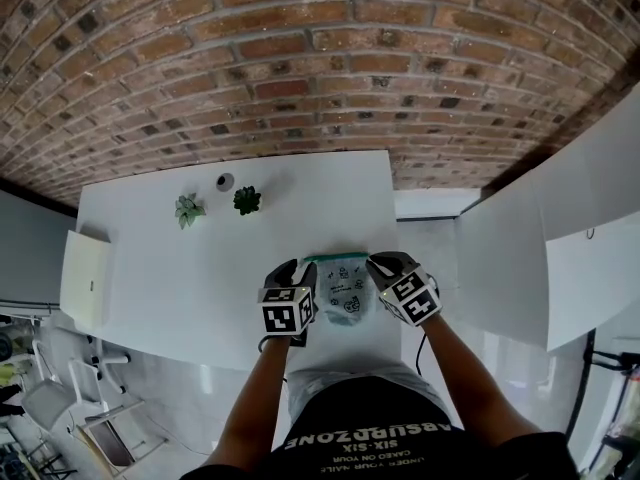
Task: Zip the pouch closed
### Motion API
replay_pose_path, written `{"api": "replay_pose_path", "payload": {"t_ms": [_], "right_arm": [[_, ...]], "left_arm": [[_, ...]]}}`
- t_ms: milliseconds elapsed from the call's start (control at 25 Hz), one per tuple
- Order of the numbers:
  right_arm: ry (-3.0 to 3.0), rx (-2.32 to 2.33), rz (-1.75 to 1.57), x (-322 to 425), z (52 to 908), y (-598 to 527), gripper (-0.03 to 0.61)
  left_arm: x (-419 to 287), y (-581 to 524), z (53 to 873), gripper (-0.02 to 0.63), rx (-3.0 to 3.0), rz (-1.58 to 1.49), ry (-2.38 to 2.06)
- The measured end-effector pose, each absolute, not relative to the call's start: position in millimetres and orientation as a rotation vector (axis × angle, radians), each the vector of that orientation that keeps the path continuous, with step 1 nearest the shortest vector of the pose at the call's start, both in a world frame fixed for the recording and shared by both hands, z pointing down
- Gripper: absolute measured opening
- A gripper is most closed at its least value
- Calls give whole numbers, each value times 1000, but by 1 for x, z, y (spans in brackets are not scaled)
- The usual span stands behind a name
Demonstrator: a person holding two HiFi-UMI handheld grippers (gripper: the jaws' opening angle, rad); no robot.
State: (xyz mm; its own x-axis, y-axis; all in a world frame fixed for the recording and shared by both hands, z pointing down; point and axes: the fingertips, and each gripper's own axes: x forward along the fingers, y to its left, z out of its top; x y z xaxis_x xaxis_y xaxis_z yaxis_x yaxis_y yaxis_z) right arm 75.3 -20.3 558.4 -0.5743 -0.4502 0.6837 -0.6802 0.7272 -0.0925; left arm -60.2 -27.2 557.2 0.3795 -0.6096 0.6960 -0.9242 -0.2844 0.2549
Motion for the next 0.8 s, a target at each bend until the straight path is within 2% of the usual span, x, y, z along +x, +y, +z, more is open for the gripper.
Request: {"api": "replay_pose_path", "payload": {"t_ms": [120, 320, 480, 800], "right_arm": [[-2289, 898, 445, 71, 546, -14, 3], [-2341, 950, 482, 65, 525, -8, -2], [-2377, 994, 537, 63, 508, -3, -3], [-2426, 1009, 512, 52, 481, 13, -3]], "left_arm": [[-53, -21, 544, 150, 2036, 610, -1323], [-48, -14, 524, 137, 2073, 566, -1357], [-45, -9, 506, 63, 2103, 528, -1390], [-32, 6, 485, 9, 2177, 513, -1359]]}}
